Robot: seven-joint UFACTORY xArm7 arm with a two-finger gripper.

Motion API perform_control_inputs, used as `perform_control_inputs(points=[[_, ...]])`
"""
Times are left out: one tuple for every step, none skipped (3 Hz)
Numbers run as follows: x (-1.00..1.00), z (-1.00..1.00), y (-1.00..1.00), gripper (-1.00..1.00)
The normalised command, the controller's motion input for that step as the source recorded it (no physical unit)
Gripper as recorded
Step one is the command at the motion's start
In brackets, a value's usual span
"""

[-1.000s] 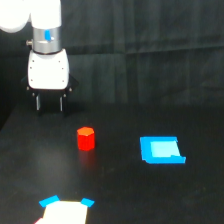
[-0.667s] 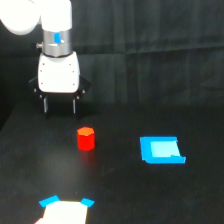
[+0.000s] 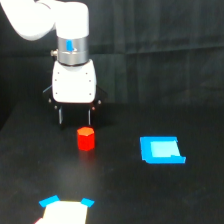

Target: Pick up the red object from the table

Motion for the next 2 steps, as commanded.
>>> perform_control_inputs(points=[[1.00,0.08,-0.73,0.42],[-1.00,-0.60,-0.72,-0.55]])
